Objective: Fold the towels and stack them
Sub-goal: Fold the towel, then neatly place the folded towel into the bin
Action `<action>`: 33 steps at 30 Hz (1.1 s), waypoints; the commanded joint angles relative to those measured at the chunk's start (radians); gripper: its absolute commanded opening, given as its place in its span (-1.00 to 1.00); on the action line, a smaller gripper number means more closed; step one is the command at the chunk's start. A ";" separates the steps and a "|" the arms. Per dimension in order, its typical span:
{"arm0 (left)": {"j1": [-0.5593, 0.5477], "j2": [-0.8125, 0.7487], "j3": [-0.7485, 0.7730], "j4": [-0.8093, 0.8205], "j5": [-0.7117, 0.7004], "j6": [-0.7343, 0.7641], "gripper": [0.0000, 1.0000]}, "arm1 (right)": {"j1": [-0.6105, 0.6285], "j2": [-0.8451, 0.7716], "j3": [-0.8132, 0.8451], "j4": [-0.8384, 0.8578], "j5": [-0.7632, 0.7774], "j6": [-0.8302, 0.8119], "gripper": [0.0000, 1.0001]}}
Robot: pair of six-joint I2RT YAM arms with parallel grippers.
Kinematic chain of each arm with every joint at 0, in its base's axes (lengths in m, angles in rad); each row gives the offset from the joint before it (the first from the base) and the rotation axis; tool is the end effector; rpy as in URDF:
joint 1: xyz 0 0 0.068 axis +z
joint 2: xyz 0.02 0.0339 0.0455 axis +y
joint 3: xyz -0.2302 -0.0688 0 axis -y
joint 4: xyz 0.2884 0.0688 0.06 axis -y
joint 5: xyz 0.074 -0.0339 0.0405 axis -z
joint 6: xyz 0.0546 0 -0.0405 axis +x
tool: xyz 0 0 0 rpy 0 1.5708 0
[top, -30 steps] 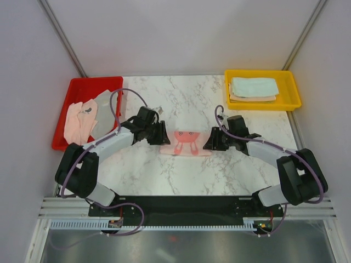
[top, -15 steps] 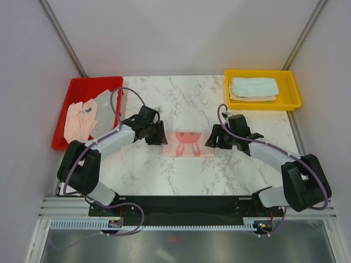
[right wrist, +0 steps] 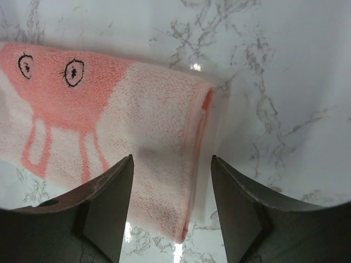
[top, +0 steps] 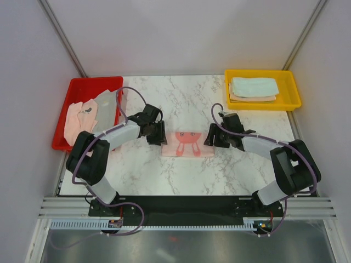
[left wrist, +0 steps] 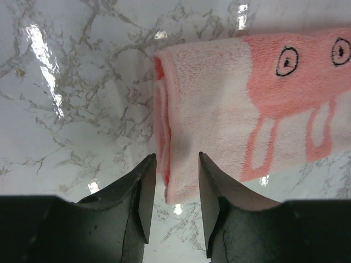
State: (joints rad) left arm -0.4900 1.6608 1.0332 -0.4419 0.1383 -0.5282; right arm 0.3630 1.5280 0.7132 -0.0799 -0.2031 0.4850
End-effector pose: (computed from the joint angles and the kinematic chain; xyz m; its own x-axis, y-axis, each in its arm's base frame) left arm 0.3237 -0.1812 0.1097 -0.9327 -0.0682 -0.3541 0.0631 0.9359 -0.3466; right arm 0.3059 0.1280 0.0754 -0.8622 0.1609 -0.4802 -0.0721 0.8995 0.4309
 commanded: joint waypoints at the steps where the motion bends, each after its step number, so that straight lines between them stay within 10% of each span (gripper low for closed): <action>1: 0.010 0.010 -0.013 -0.009 -0.025 -0.039 -0.13 | 0.042 0.030 -0.006 0.048 0.027 0.017 0.33; 9: 0.010 0.017 -0.033 -0.008 -0.009 -0.059 -0.14 | 0.083 0.038 -0.052 0.129 0.057 0.072 -0.03; 15: 0.025 -0.030 0.034 -0.078 -0.008 -0.044 -0.14 | 0.082 0.020 0.031 0.039 0.117 -0.005 -1.00; 33: 0.123 -0.220 0.211 -0.242 -0.102 0.189 -0.04 | -0.125 0.357 0.814 -0.458 0.129 -0.370 -1.00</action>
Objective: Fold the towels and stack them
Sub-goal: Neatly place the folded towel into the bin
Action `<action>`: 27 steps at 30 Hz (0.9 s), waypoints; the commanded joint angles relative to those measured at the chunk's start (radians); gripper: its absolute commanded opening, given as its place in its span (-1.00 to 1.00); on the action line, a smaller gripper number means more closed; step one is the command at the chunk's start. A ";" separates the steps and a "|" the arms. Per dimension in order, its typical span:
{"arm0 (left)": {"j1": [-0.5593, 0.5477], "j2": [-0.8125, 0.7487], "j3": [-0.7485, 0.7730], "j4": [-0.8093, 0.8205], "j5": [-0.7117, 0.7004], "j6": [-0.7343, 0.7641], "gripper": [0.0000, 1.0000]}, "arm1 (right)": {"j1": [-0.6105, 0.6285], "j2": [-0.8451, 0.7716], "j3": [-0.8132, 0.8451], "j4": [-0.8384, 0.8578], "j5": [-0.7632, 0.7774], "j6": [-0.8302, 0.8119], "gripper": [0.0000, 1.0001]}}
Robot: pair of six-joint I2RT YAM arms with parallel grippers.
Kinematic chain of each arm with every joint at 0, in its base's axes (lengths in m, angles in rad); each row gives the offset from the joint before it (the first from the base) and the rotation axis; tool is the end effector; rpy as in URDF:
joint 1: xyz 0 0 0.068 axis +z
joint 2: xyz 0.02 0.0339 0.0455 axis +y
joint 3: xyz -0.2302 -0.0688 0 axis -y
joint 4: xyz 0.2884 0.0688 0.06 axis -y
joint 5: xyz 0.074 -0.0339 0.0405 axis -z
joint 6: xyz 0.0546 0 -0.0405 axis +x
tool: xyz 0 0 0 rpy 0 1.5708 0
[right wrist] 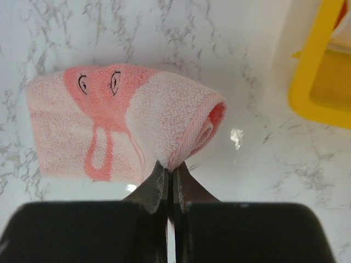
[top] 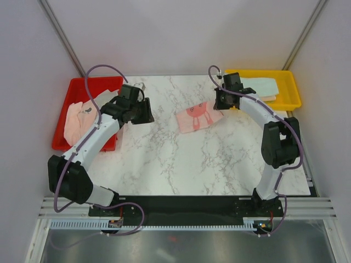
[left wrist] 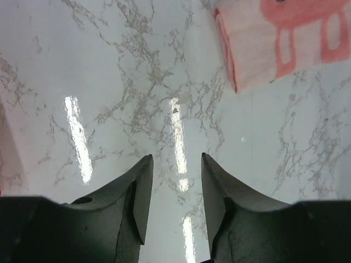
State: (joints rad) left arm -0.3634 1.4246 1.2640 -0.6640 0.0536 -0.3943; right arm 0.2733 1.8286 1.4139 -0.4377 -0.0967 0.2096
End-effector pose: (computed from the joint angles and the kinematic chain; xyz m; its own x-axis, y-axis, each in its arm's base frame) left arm 0.3429 -0.1335 0.2600 -0.7831 -0.1126 -0.6116 0.0954 0.9501 -0.2971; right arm 0.4331 0.1269 0.1782 -0.7777 -0.0029 -0.6286 -0.1718 0.9629 0.2080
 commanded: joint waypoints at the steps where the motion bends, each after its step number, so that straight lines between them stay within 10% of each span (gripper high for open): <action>1: -0.003 0.019 -0.021 -0.017 -0.008 0.055 -0.04 | -0.054 0.078 0.187 -0.114 0.028 -0.113 -1.00; 16: -0.003 0.040 -0.025 -0.013 0.012 0.074 -0.01 | -0.238 0.376 0.761 -0.306 0.071 -0.237 -1.00; 27: -0.003 0.045 -0.014 -0.014 -0.017 0.086 0.00 | -0.342 0.431 0.882 -0.305 0.040 -0.286 -1.00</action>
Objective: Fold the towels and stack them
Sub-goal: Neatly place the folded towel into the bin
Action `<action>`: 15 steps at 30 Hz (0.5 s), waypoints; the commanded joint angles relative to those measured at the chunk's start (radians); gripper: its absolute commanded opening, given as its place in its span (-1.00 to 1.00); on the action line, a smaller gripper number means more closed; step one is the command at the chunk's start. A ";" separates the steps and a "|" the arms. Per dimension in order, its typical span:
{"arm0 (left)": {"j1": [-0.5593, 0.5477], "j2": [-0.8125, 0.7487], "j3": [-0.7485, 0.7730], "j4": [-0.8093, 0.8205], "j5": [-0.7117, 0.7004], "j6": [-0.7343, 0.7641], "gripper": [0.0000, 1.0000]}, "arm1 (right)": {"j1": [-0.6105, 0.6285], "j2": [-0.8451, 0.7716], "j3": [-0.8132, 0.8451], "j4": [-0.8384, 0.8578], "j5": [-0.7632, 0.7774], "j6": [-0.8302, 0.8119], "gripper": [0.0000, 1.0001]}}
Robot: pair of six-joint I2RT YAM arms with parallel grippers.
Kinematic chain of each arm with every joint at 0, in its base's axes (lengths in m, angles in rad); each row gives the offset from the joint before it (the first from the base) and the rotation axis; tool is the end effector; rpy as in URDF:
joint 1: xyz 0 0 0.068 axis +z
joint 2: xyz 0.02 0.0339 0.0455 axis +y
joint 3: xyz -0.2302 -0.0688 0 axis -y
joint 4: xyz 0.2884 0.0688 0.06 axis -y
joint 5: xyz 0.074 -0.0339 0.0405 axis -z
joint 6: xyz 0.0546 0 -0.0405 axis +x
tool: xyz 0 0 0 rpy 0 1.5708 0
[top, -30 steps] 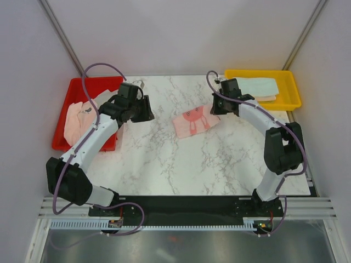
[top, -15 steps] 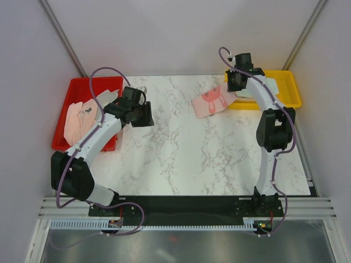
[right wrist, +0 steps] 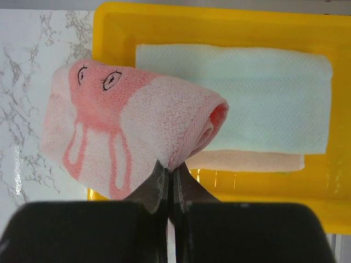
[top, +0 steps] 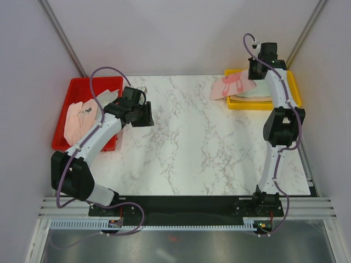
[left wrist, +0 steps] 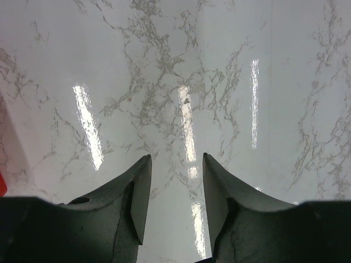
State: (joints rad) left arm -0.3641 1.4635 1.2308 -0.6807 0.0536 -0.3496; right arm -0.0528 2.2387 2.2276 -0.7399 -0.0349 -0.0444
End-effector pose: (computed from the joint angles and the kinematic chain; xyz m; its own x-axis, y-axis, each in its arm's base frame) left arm 0.3432 -0.1339 0.2325 -0.8272 -0.0508 -0.5596 0.1095 0.9623 -0.2491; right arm 0.5449 -0.0269 0.2633 -0.6820 -0.0084 -0.7313 -0.0030 1.0000 -0.0087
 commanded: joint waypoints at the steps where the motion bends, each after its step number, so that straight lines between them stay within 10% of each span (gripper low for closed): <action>1: -0.003 0.008 0.021 0.001 -0.018 0.040 0.00 | -0.022 0.027 0.078 -0.003 -0.025 -0.037 -1.00; 15: -0.003 0.008 0.025 -0.010 -0.079 0.044 0.02 | -0.145 0.070 0.152 0.063 -0.062 -0.089 -1.00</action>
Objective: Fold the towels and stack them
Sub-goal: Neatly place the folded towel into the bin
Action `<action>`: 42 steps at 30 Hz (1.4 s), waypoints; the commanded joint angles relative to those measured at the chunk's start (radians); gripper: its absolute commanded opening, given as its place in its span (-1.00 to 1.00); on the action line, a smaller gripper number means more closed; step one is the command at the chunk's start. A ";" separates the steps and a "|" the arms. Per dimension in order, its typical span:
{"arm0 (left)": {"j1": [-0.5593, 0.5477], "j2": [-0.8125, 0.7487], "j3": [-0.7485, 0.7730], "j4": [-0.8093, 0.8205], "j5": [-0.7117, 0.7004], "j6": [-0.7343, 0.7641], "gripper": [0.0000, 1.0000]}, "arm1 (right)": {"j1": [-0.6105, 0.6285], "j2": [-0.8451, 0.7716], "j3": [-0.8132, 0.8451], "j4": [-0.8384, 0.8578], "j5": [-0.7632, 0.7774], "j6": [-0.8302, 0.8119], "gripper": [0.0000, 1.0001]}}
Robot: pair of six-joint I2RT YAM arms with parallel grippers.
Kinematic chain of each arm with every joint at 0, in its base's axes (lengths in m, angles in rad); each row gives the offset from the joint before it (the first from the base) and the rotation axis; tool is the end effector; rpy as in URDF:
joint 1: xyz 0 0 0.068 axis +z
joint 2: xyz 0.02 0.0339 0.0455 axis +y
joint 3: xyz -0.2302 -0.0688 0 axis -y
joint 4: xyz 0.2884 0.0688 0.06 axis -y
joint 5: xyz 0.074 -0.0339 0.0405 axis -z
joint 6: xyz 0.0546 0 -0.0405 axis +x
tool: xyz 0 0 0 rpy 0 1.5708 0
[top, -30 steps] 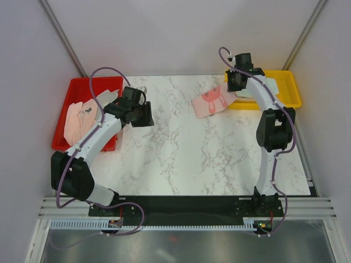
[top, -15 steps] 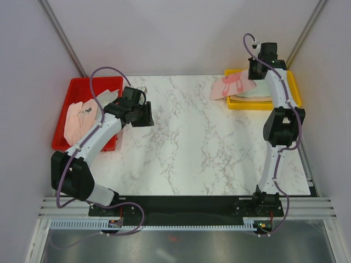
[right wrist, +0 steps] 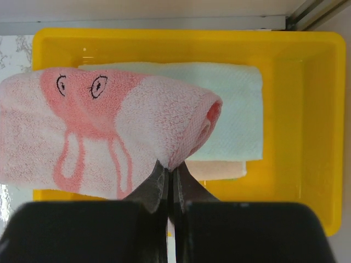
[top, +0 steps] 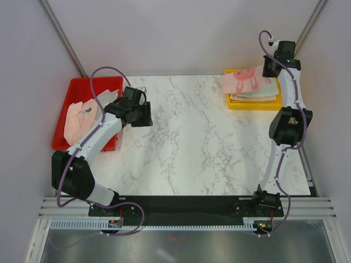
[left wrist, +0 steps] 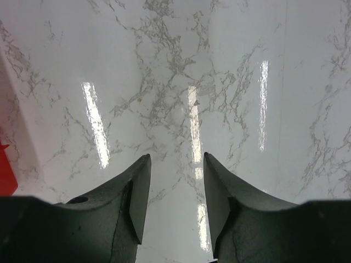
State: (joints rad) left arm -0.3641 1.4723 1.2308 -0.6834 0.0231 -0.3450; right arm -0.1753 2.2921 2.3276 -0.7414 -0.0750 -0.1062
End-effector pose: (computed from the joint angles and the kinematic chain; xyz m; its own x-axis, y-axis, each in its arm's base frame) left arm 0.3445 -0.1326 0.2292 -0.8270 -0.0466 -0.5602 0.0949 0.9707 -0.2209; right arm 0.5481 -0.0929 0.2732 -0.6477 0.0074 -0.7619 0.0494 0.9983 -0.0323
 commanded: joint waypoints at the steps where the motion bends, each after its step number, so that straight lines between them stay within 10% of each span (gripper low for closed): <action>1: -0.003 -0.001 0.027 -0.007 -0.052 0.040 0.02 | -0.029 0.033 0.059 0.077 -0.041 -0.032 -1.00; 16: -0.003 0.008 0.035 -0.015 -0.057 0.046 0.02 | -0.098 0.213 0.067 0.260 -0.072 0.071 -0.98; 20: -0.003 0.006 0.042 -0.016 -0.060 0.041 0.03 | -0.105 0.188 0.026 0.315 0.068 0.095 -0.06; 27: -0.003 -0.059 0.090 -0.039 -0.084 0.003 0.06 | -0.115 0.022 -0.104 0.361 0.117 0.189 0.25; 42: 0.224 0.048 0.279 -0.064 -0.425 0.020 0.28 | -0.102 0.007 -0.292 0.480 -0.052 0.364 -0.16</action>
State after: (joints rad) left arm -0.2173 1.4670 1.4551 -0.7345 -0.2432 -0.3386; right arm -0.2771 2.2467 2.0441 -0.3038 -0.0868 0.2050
